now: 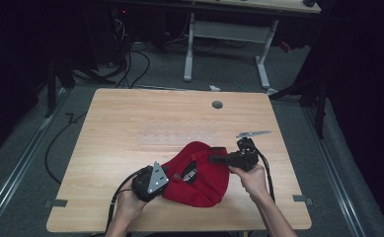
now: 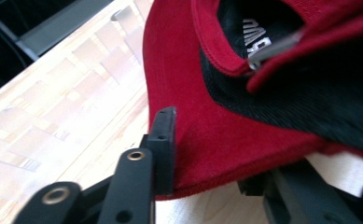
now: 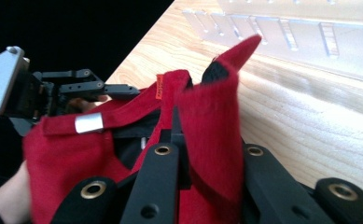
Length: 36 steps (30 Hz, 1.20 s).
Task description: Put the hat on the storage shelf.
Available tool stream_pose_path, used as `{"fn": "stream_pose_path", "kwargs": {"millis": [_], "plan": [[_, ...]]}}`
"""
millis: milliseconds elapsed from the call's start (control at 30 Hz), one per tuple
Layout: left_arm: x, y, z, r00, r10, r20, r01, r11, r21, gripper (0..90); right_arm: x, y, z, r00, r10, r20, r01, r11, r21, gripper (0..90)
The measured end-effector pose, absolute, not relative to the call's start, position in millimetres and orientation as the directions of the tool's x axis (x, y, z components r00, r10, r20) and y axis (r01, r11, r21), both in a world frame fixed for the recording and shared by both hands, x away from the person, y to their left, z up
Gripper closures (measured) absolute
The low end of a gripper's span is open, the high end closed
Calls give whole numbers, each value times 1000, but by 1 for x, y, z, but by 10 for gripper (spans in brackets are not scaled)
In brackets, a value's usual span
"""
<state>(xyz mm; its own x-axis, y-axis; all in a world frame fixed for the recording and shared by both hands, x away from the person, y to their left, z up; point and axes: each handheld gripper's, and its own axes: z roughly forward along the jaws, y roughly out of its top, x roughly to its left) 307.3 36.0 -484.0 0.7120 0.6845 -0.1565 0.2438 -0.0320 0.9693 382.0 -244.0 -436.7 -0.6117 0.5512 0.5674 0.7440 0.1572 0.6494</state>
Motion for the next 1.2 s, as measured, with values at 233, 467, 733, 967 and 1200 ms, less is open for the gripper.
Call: {"fn": "stream_pose_path", "kwargs": {"millis": [233,467,733,967,1200], "plan": [[301,36,-478,758,624,-191,277,-43,960,768,383,-244,-437,-617,570,542,727,150,670,803],[293,34,-471,797,566,-210,302,-74,950,856,384,-251,-435,-599,596,535,715,97,692,682],[294,39,-468,787,566,-243,326,-48,944,857,382,-266,-430,-572,637,517,680,16,733,534],[294,40,-469,782,570,-251,333,-43,942,856,381,-274,-435,-556,632,540,656,-65,752,465],[294,40,-472,778,580,-241,346,-75,935,856,381,-284,-440,-538,611,581,647,-143,749,422]]}}
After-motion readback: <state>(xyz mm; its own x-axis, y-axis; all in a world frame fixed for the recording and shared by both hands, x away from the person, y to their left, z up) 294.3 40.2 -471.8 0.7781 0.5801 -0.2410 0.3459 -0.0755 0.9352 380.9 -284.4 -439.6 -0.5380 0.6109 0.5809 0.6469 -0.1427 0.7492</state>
